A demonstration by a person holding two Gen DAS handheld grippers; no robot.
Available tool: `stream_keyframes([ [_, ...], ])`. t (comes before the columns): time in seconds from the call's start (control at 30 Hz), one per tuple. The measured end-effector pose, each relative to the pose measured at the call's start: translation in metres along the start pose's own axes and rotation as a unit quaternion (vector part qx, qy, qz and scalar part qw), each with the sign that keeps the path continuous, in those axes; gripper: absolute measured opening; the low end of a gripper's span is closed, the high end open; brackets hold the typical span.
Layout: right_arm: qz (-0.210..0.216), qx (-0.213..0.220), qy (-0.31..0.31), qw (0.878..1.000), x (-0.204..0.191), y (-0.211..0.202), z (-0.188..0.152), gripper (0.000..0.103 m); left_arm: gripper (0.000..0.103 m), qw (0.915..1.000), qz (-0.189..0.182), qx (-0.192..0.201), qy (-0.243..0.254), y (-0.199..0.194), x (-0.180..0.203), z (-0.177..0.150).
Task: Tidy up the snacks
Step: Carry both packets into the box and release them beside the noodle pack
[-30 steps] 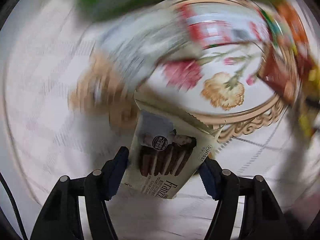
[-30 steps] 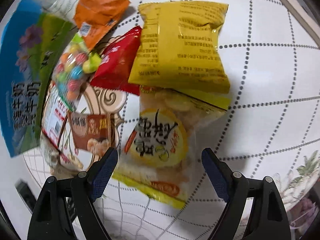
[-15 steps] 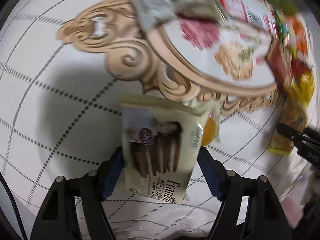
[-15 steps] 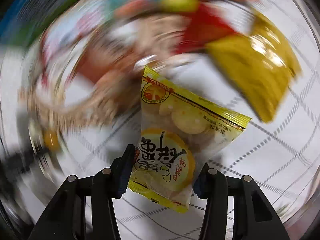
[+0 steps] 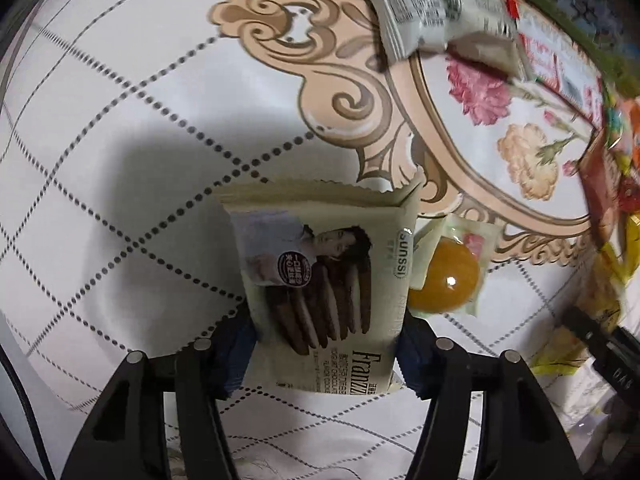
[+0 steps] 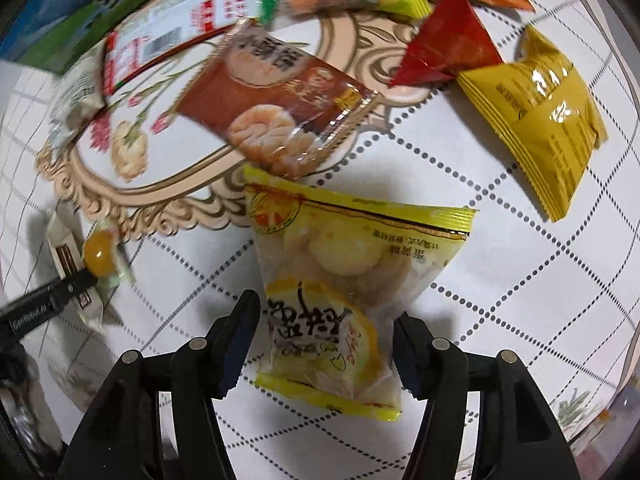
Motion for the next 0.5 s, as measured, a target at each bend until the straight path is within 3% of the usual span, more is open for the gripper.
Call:
stream_keyframes([
  [0.03,-0.001,0.0,0.006,1.0,0.007,0.001,0.016,0.064,0.059,1.0,0.002,0.002,0.001,0.001,-0.007,0.002],
  [0.1,-0.014,0.007,0.011,1.0,0.007,0.001,0.019,0.053,0.057,1.0,0.002,0.009,0.0,0.0,-0.011,0.002],
  [0.23,-0.012,0.024,0.006,1.0,0.015,-0.01,0.012,0.042,0.056,0.9992,0.002,0.038,-0.007,-0.021,-0.018,0.009],
  [0.33,-0.001,0.035,-0.004,0.999,0.007,-0.028,0.008,0.041,0.056,0.9986,-0.007,0.05,-0.011,-0.038,-0.025,-0.001],
  [0.5,0.025,0.061,-0.026,0.997,0.003,-0.069,-0.002,0.041,0.056,0.9969,-0.029,0.072,0.002,-0.088,-0.004,-0.008],
])
Point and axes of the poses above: each gripper's, at about its wrist camera, not at the fingertips, and y roughly the way its jaws point, x to its right, z to its top, the point moved 8 cm from there along y, roughly the way its jaws point, and after that the axes turned 6 degrees about -x, right-handed, at the moved point
